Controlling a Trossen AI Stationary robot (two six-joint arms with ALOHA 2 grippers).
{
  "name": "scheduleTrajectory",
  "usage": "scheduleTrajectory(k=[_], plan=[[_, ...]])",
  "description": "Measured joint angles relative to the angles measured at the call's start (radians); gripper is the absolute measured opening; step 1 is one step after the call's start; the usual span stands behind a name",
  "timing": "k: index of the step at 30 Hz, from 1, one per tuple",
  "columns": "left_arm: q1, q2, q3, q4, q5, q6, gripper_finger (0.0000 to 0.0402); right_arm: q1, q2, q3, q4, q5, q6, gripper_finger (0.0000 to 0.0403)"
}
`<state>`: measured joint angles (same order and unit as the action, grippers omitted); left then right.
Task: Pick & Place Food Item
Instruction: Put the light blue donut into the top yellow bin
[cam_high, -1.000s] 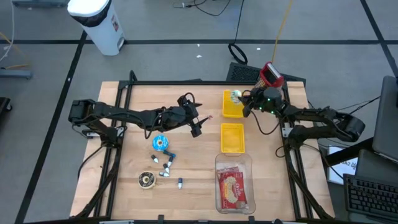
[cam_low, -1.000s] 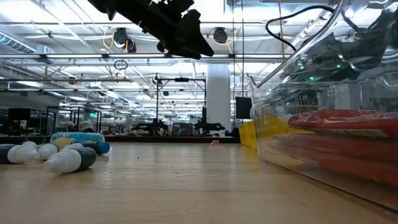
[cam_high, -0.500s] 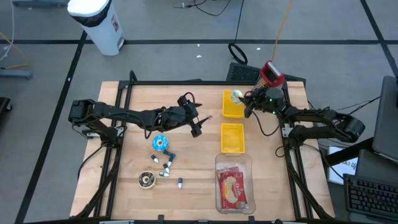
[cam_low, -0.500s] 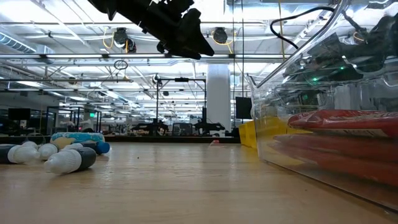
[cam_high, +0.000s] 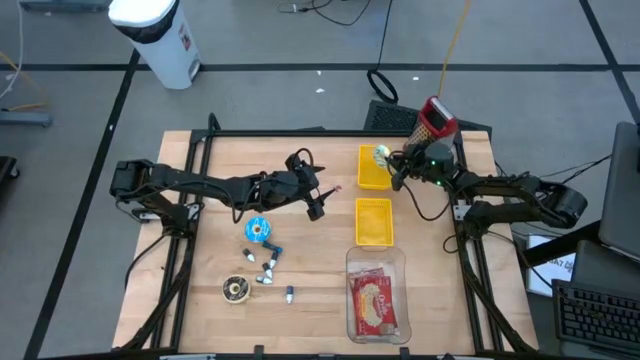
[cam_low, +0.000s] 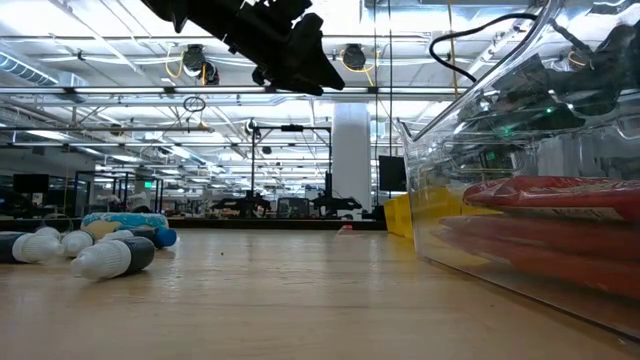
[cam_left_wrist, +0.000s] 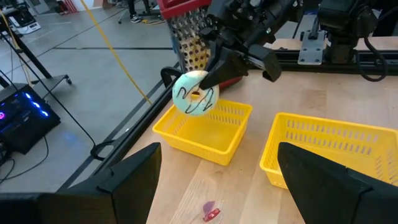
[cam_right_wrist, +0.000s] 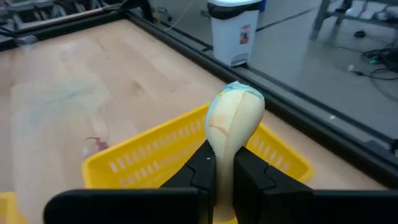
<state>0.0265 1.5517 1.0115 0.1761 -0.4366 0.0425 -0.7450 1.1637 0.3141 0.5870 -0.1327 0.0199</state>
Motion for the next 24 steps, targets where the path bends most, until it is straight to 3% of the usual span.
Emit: scheduleTrajectory(k=[4, 17, 24], plan=[[0.000, 0.000, 0.000, 0.000, 0.000, 0.000, 0.0324, 0.034, 0.001, -0.001, -0.008, -0.044, 0.053, 0.0016], [0.000, 0.000, 0.000, 0.000, 0.001, 0.003, 0.0324, 0.127, 0.001, -0.001, -0.002, -0.046, 0.099, 0.0015], [0.000, 0.000, 0.000, 0.000, 0.000, 0.004, 0.0324, 0.147, 0.008, -0.001, -0.010, 0.045, 0.068, 0.0015]])
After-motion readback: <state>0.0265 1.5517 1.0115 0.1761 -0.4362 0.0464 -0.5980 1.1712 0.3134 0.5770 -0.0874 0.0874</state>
